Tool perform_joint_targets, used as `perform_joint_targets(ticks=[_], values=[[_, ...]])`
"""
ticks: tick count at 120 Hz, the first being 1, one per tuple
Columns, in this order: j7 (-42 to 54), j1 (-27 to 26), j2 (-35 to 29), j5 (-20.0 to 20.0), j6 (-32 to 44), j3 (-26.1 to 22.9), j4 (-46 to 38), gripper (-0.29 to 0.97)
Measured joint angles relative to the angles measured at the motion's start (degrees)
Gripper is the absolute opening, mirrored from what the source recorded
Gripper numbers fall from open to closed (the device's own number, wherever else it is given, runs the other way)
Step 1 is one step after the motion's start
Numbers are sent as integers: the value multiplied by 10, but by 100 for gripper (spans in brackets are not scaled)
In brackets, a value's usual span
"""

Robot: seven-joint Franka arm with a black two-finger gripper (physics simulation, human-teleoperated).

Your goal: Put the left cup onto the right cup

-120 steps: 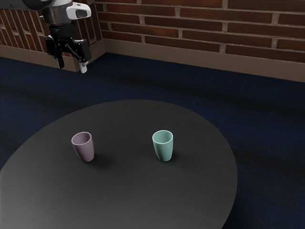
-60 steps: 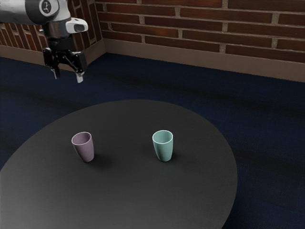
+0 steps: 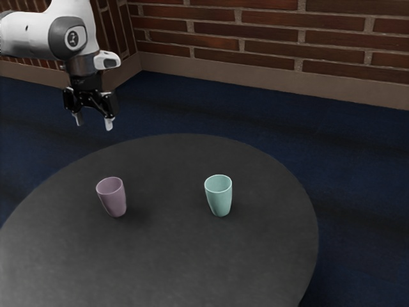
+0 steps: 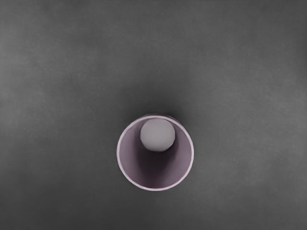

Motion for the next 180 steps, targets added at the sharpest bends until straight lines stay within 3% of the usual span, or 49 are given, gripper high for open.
perform_joint_targets(ticks=[76,180], values=[[-1,29,41,-23,97,3,-61,68],[-15,52,35,-37,164,3,-129,68]])
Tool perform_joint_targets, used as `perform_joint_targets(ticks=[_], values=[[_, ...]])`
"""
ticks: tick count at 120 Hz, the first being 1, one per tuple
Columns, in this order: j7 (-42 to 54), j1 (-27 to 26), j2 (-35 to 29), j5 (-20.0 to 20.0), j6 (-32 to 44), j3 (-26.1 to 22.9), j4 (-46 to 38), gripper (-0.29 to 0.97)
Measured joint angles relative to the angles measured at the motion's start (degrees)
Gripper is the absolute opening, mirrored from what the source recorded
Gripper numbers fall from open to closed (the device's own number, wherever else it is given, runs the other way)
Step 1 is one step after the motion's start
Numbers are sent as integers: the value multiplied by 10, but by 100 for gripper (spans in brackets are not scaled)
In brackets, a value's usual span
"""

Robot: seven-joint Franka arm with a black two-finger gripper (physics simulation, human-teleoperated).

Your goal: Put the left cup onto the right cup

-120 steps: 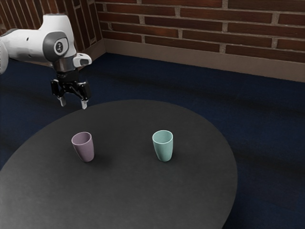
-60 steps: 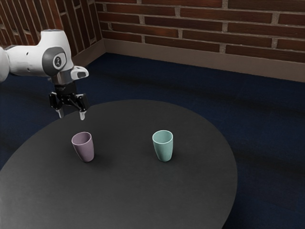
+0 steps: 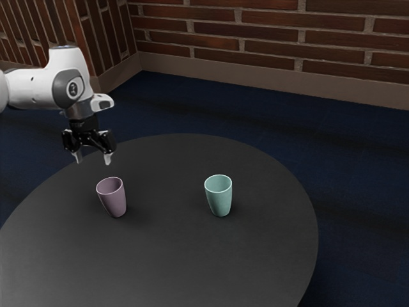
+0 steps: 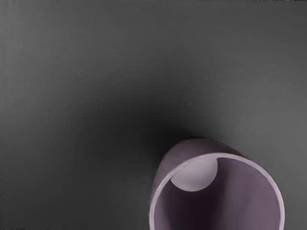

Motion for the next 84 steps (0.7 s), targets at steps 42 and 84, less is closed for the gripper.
perform_joint_targets(ticks=[42,84], values=[[-14,6,-8,-4,18,0,-42,68],[-23,6,-12,-5,37,-4,-58,68]])
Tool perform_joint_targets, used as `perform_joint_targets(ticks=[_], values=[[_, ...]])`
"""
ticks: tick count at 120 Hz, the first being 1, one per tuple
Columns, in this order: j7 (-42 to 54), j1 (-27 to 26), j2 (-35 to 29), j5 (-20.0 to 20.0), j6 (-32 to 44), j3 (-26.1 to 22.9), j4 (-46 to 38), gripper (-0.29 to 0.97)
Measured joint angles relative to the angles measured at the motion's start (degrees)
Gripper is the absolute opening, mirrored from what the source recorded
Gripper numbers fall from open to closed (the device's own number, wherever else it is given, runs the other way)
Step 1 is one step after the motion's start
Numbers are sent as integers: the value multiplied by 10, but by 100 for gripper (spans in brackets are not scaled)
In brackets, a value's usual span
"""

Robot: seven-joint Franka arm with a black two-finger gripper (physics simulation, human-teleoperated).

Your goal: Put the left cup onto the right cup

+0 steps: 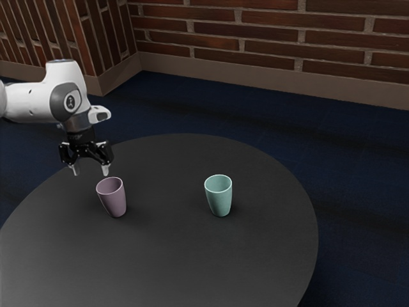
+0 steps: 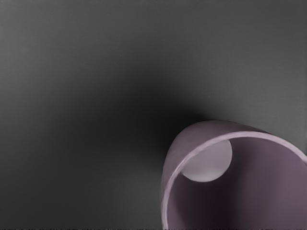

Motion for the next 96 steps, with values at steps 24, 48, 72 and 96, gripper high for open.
perform_joint_targets(ticks=[24,48,72,96], values=[[-3,0,0,-1,5,-2,-11,68],[-5,0,3,-2,10,-2,-16,68],[-7,0,1,-2,25,-2,-35,68],[-8,0,6,-2,33,-2,-37,68]])
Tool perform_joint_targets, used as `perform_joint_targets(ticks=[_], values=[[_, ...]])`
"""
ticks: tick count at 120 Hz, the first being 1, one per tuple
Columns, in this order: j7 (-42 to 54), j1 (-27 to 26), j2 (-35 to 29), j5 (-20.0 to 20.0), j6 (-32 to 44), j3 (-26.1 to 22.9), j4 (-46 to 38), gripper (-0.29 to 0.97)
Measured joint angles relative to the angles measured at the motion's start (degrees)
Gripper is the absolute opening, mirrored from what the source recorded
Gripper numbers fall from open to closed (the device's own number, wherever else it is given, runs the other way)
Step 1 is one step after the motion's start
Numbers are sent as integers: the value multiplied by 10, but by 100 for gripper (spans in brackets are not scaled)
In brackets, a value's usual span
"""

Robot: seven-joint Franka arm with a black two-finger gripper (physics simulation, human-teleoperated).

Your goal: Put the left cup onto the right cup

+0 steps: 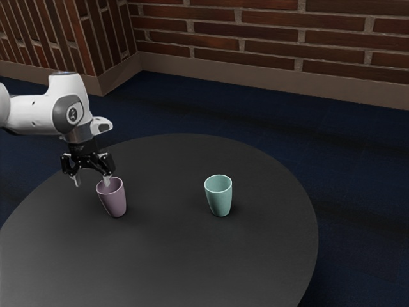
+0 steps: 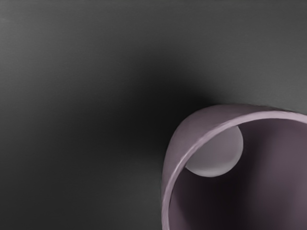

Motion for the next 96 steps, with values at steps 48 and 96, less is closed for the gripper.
perform_joint_targets(ticks=[48,96], values=[[-1,0,17,-4,11,0,0,68],[-2,0,26,-10,16,0,1,56]])
